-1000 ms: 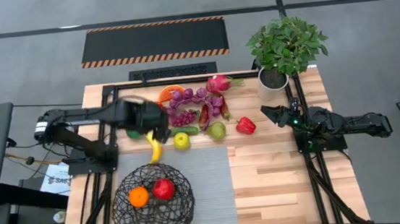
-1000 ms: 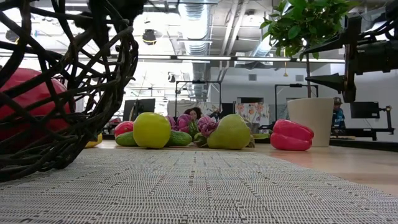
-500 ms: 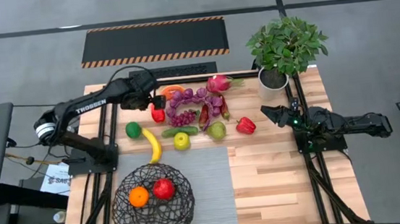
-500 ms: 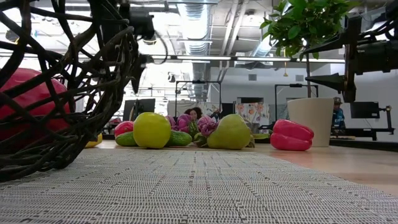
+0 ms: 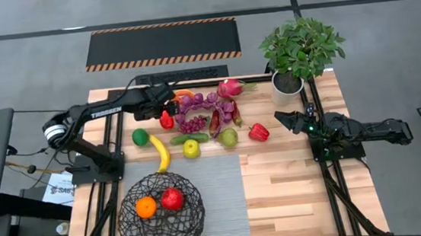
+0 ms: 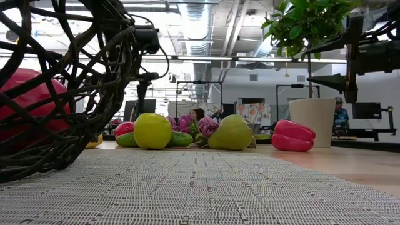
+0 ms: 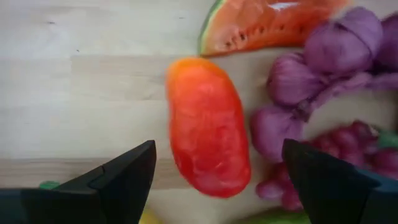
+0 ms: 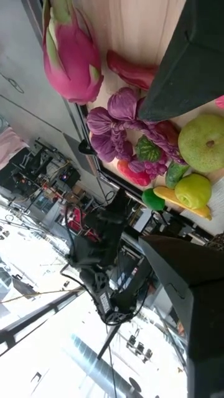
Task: Build produce basket
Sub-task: Put the mango into the black wire basket
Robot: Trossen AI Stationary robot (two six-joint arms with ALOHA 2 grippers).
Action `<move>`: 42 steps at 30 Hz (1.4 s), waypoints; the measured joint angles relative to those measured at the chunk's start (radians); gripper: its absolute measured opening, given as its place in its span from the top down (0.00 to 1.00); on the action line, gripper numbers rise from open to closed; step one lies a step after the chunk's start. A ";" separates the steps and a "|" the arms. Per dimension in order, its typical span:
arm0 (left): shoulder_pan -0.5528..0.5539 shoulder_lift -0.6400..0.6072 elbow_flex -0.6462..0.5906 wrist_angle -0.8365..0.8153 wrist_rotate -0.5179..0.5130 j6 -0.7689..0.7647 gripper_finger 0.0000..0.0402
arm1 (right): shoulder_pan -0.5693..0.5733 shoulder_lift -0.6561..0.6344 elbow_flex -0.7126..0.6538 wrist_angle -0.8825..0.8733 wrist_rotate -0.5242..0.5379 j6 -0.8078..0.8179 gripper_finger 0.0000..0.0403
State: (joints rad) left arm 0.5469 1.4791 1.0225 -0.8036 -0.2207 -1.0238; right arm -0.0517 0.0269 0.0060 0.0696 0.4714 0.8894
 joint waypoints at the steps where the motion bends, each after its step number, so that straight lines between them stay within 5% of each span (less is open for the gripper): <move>1: -0.005 0.017 0.000 0.013 0.001 -0.019 0.17 | 0.000 -0.001 0.000 0.000 -0.001 0.000 0.17; 21: -0.042 0.158 0.000 0.049 0.057 -0.088 0.18 | 0.000 0.005 0.000 0.000 -0.003 0.003 0.17; 34: -0.043 0.159 0.000 0.043 0.068 -0.087 0.53 | 0.000 0.005 0.000 -0.001 -0.003 0.002 0.17; 42: -0.045 0.159 0.000 0.037 0.079 -0.078 0.56 | 0.000 0.005 0.000 -0.001 -0.003 0.002 0.17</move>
State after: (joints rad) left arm 0.5018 1.6378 1.0222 -0.7670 -0.1419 -1.1017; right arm -0.0513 0.0323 0.0063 0.0689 0.4683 0.8913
